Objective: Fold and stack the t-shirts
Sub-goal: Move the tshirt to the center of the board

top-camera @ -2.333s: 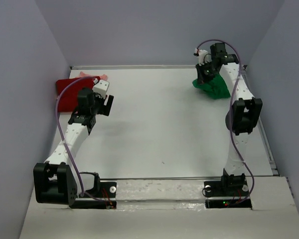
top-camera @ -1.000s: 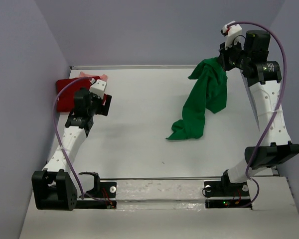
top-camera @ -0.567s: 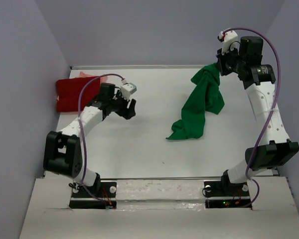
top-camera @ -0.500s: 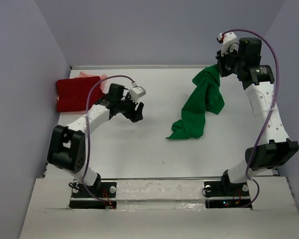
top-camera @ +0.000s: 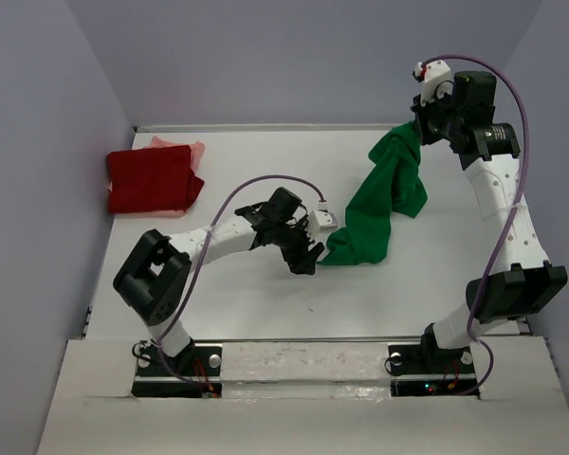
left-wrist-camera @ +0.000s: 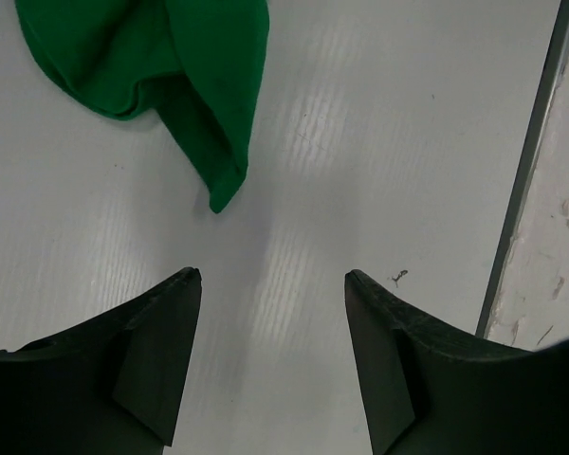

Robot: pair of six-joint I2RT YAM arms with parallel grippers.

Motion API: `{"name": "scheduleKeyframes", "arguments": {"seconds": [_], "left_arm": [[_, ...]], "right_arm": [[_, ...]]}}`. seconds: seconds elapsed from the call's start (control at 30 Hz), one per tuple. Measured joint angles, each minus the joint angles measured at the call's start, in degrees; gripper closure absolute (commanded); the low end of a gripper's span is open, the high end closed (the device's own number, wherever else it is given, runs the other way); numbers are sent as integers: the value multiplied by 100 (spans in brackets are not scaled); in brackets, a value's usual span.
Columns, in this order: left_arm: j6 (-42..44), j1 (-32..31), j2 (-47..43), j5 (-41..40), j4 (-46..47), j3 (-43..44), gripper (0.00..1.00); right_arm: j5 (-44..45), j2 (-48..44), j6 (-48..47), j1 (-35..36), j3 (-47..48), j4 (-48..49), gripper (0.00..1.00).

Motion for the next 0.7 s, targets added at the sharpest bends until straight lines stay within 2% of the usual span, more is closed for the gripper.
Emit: {"name": "scheduleKeyframes", "arguments": {"seconds": [0.27, 0.4, 0.7], "left_arm": [[144, -225, 822, -566, 136, 144, 30], [238, -225, 946, -885, 199, 256, 31], [299, -249, 1172, -916, 387, 828, 32]], "right_arm": [[24, 0, -39, 0, -7, 11, 100], [24, 0, -50, 0, -9, 9, 100], [24, 7, -90, 0, -267, -11, 100]]}}
